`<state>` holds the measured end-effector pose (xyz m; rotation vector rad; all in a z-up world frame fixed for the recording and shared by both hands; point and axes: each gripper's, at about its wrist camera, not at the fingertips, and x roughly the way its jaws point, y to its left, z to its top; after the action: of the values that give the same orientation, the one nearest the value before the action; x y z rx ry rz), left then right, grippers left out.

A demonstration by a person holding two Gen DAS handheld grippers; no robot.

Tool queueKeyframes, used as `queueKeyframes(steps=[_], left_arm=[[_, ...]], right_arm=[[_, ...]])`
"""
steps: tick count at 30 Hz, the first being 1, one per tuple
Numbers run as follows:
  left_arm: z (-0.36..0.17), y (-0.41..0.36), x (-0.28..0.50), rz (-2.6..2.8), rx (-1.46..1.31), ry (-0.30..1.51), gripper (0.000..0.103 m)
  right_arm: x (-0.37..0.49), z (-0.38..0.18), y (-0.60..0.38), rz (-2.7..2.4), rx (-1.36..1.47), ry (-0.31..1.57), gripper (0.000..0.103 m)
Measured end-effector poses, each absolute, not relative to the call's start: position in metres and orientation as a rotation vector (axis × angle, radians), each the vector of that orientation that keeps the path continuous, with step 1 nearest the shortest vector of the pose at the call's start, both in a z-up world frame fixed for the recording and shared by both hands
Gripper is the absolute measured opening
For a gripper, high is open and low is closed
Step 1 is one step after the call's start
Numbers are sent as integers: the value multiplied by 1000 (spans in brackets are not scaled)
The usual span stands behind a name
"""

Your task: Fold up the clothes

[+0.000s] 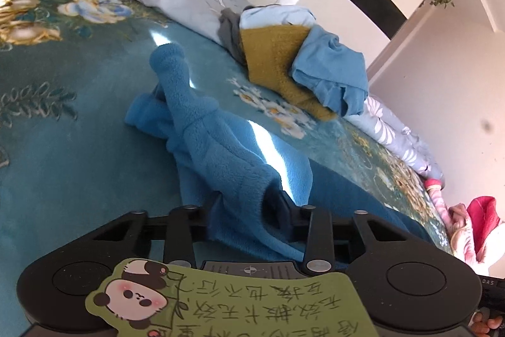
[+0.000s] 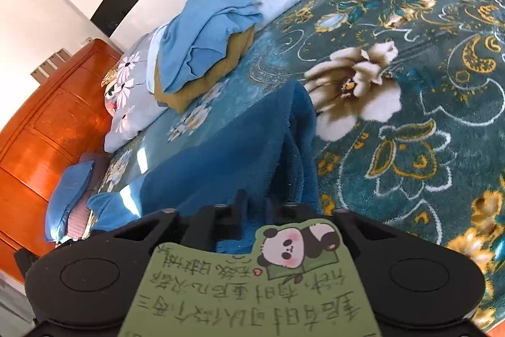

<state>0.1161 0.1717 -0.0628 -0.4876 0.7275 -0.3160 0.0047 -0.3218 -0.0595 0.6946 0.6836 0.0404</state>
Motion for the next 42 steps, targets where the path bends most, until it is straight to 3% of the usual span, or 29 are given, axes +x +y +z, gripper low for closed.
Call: queueKeyframes(steps=[3,9,12,17,22,26,27,31,33,34,36,42], left_arm=[[-45,174,128,-357,-506,633,16],[-15,181,142,-421,-511,453,15],[-45,187,140,-400,-520,545,14],[-88,201,122,-327,-561,662,14],[-101,205,114,-291,-552,709,14],[-81,201,107,-294,-532,717,14],[-71,197,102,-298,-513,709,16],[-43,180,88,-329,-465,693,48],[-36,169,89,-368,-511,709,55],[-37,162,93,-371,-521,725,63],[-41,149,101,-369,-534,756,66],[-65,138,137,-254,-623,819,66]], right_arm=[[12,-53,-319,35,647,702,7],[18,-14,-324,72,639,523,6],[15,-17,-319,86,600,524,6],[8,-72,-309,33,585,710,6],[1,-82,-311,22,621,715,5],[5,-82,-306,15,588,740,6],[5,-79,-306,18,590,737,7],[3,-68,-307,23,572,725,14],[1,-62,-307,13,549,722,15],[0,-58,-307,5,537,713,15],[-2,-48,-308,-22,510,684,21],[-5,-29,-305,-2,476,641,23]])
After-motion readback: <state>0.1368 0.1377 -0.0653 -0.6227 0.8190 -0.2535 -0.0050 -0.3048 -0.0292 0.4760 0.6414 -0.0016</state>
